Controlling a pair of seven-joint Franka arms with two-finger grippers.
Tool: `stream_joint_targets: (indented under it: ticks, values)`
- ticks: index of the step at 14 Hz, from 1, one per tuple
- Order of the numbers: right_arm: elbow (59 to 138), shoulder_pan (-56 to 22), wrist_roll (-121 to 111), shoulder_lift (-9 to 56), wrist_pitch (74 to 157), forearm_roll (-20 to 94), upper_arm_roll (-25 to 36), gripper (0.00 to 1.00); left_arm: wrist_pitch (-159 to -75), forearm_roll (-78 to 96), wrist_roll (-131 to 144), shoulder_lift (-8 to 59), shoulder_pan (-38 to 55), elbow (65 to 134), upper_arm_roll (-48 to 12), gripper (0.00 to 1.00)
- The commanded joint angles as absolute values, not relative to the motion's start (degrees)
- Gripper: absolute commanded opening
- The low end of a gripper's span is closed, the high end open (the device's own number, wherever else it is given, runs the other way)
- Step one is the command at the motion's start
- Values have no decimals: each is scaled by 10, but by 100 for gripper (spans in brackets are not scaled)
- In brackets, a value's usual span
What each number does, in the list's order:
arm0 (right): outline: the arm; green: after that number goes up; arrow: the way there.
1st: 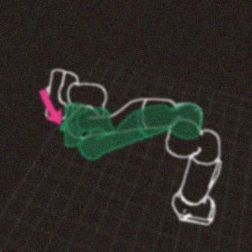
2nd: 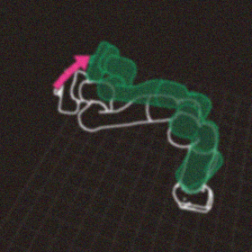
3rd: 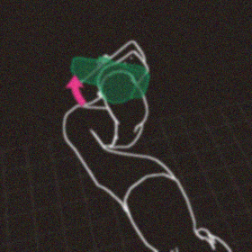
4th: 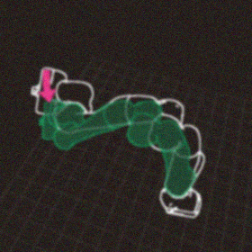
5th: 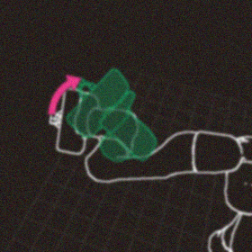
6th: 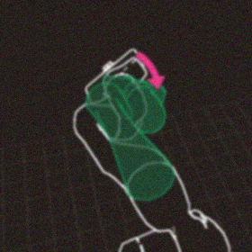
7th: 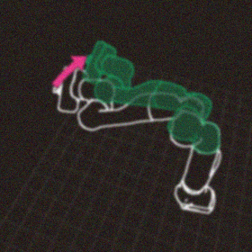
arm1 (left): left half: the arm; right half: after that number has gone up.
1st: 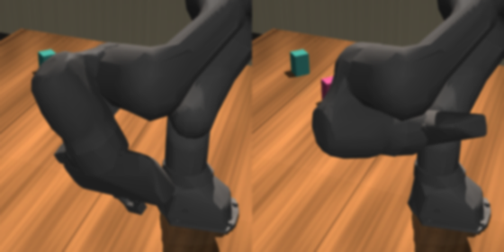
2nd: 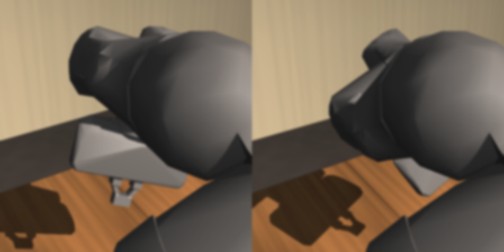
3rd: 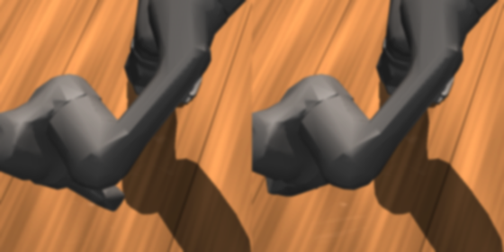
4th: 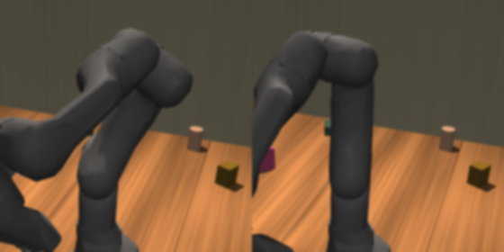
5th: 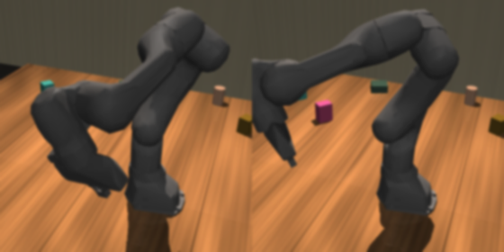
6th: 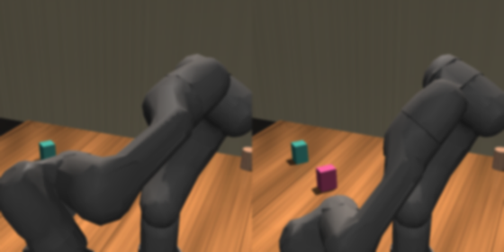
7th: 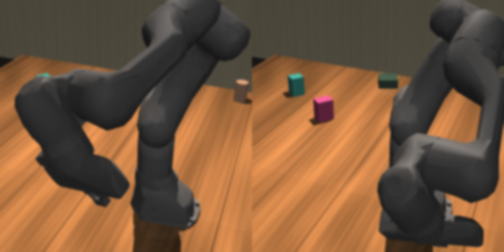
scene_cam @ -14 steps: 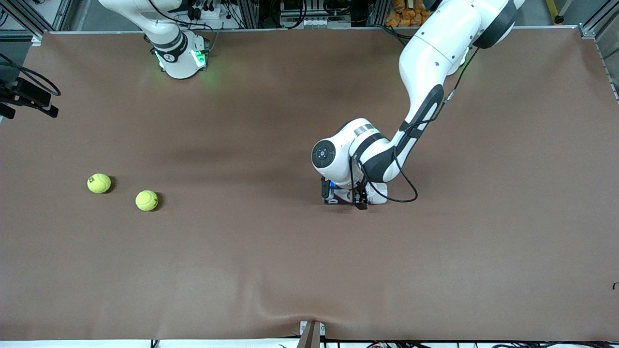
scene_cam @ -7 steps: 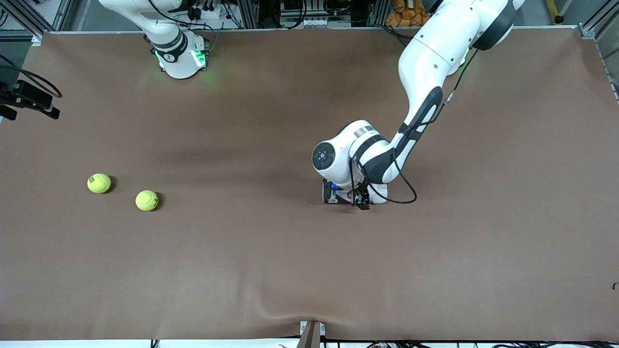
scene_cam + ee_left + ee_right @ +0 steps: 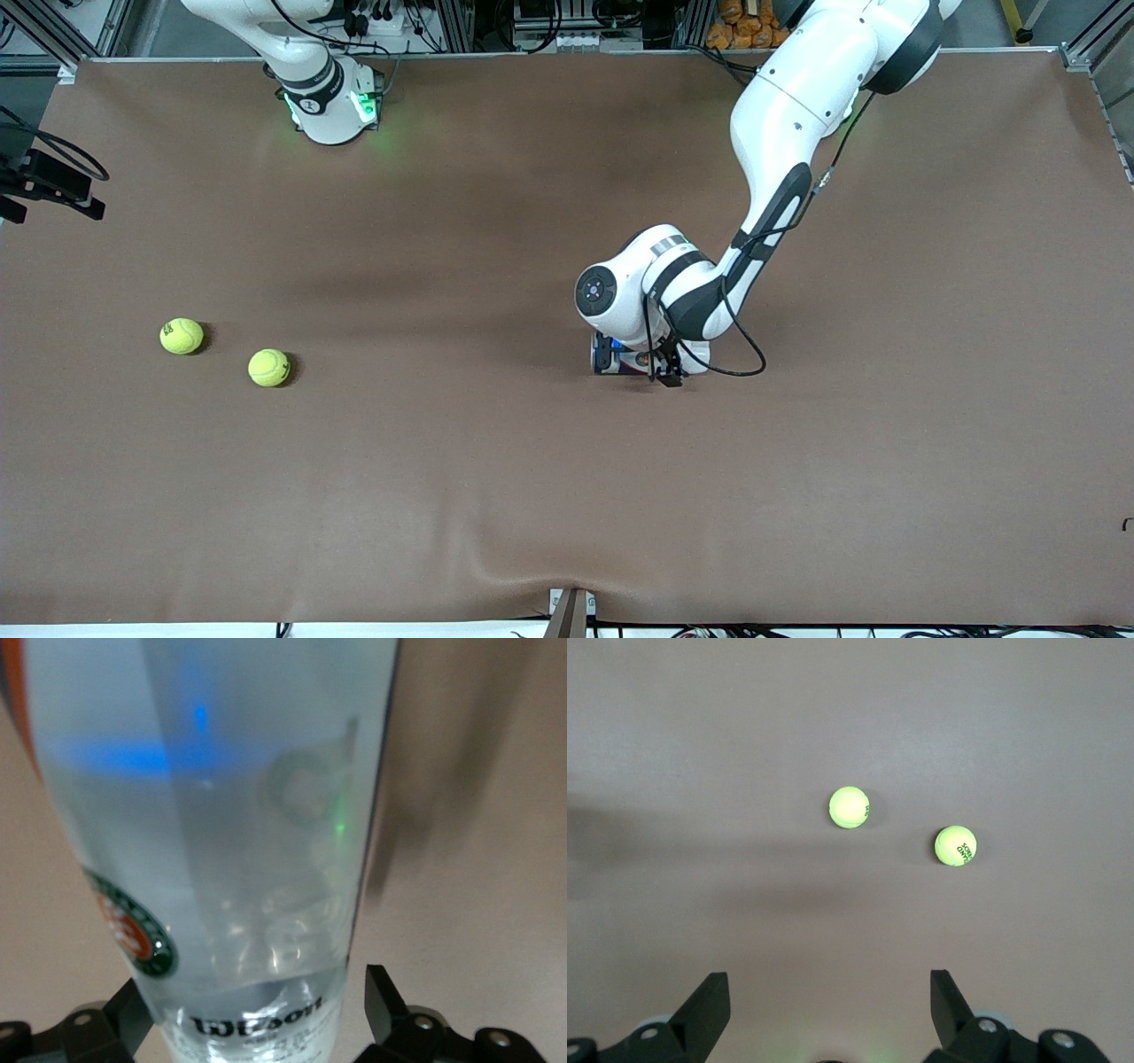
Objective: Insert tennis ball vertically with right arm
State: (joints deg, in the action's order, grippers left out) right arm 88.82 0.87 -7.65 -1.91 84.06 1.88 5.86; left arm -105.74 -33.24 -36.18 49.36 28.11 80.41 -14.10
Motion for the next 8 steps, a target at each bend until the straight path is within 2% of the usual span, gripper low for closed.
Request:
stream_joint_targets:
  ticks: [1,5,8]
  values:
    - [884,21,-87,-1,839,27,52,100,-1049,-347,-359,500,284,794,-137,100]
    - [885,20,-88,4,838,26,52,100,-1050,-347,-352,503,286,793,-137,94]
    - [885,22,-88,4,838,26,52,100,-1050,-347,-352,504,287,793,-137,80]
